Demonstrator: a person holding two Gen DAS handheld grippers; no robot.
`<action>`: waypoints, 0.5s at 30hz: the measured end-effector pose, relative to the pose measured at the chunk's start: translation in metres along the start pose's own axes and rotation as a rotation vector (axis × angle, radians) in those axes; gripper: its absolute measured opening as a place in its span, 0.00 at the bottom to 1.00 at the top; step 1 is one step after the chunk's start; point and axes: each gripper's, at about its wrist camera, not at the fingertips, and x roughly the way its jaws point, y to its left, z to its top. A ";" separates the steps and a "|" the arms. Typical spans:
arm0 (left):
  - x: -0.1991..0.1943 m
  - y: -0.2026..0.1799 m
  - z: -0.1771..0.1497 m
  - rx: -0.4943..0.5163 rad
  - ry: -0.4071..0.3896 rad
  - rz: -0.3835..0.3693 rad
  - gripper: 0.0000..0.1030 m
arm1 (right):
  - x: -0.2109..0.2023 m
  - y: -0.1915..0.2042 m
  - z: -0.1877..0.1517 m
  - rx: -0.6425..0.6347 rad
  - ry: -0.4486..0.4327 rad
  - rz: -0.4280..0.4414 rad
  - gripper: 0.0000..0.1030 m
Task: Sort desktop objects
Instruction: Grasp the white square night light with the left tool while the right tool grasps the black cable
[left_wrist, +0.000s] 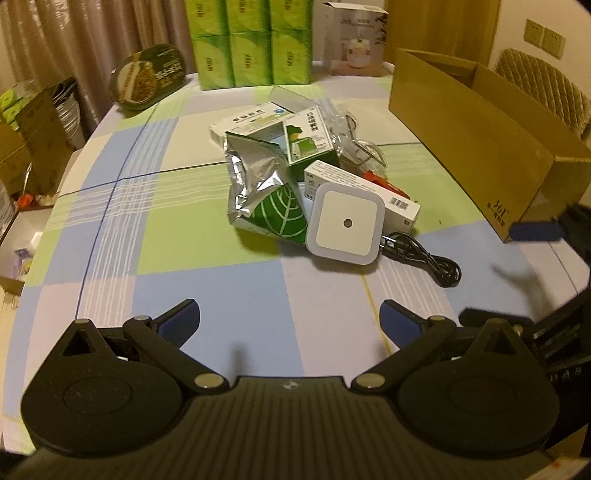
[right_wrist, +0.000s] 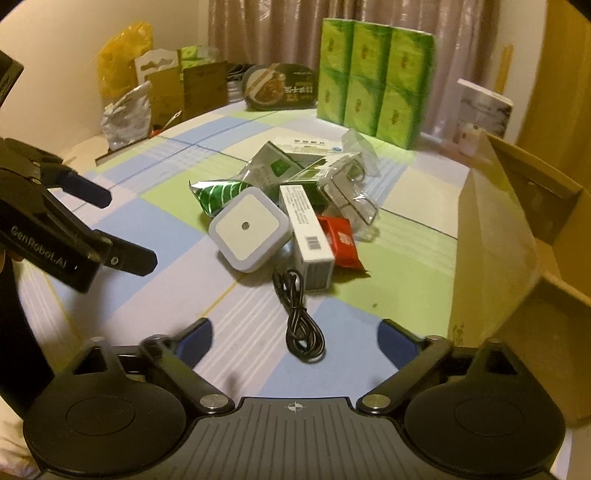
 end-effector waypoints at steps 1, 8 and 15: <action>0.002 -0.001 0.001 0.017 -0.002 -0.008 0.99 | 0.003 -0.001 0.001 -0.008 0.005 0.002 0.82; 0.016 -0.007 0.007 0.095 -0.021 -0.036 0.98 | 0.022 -0.007 0.006 -0.067 0.042 0.015 0.64; 0.025 -0.015 0.015 0.125 -0.037 -0.054 0.97 | 0.041 -0.006 0.011 -0.132 0.086 0.054 0.44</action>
